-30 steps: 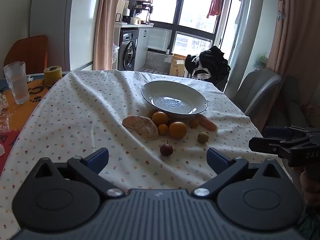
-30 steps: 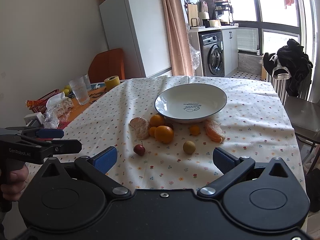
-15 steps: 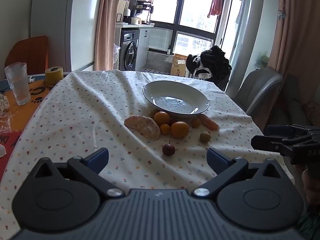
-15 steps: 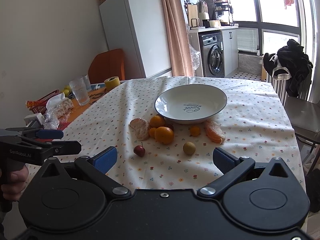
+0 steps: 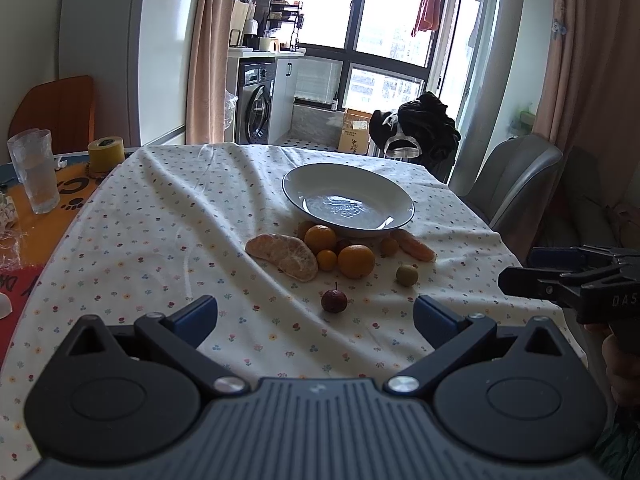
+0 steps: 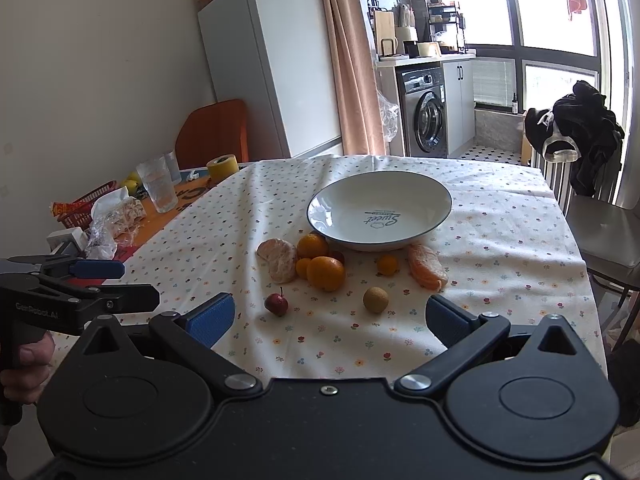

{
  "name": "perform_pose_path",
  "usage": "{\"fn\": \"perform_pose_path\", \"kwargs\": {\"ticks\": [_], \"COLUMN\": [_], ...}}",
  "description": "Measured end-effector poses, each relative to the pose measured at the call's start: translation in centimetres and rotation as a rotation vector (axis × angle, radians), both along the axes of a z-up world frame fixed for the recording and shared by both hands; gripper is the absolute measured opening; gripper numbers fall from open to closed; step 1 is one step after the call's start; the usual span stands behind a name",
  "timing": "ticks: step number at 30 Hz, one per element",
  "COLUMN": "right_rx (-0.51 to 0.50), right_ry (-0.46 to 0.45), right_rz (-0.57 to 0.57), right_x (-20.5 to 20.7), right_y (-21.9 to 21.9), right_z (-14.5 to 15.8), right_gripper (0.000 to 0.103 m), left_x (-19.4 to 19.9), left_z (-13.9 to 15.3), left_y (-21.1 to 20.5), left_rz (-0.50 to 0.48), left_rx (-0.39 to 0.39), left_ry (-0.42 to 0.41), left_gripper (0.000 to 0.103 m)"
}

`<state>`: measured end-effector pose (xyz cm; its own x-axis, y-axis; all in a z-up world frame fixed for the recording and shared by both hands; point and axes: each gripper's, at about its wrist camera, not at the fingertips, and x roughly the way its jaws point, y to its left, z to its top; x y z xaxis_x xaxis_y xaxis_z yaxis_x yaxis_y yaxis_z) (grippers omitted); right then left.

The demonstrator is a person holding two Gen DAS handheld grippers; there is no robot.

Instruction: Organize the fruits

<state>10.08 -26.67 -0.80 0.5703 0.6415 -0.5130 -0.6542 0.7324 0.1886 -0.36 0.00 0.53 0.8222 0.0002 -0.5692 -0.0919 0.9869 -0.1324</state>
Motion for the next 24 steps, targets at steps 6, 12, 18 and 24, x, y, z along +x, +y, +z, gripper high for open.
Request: {"fn": "perform_pose_path", "kwargs": {"ticks": [6, 12, 18, 24], "right_rx": [0.001, 0.004, 0.003, -0.002], "right_ry": [-0.001, -0.001, -0.002, 0.002], "right_rz": [0.004, 0.005, 0.004, 0.002], "right_x": [0.14, 0.13, 0.15, 0.44], "right_y": [0.01, -0.02, 0.14, 0.25], "right_z": [0.08, 0.1, 0.12, -0.17], "right_gripper": [0.103, 0.103, 0.103, 0.103], "left_x": [-0.01, 0.01, -0.01, 0.34], "left_z": [0.05, 0.07, 0.15, -0.09], "left_y": [-0.06, -0.1, -0.2, -0.41], "left_rz": [0.0, -0.001, -0.005, -0.006], "left_rx": [0.001, 0.002, 0.005, 0.011], "left_ry": [-0.001, -0.002, -0.005, 0.0], "left_gripper": [0.103, 0.103, 0.103, 0.103]}}
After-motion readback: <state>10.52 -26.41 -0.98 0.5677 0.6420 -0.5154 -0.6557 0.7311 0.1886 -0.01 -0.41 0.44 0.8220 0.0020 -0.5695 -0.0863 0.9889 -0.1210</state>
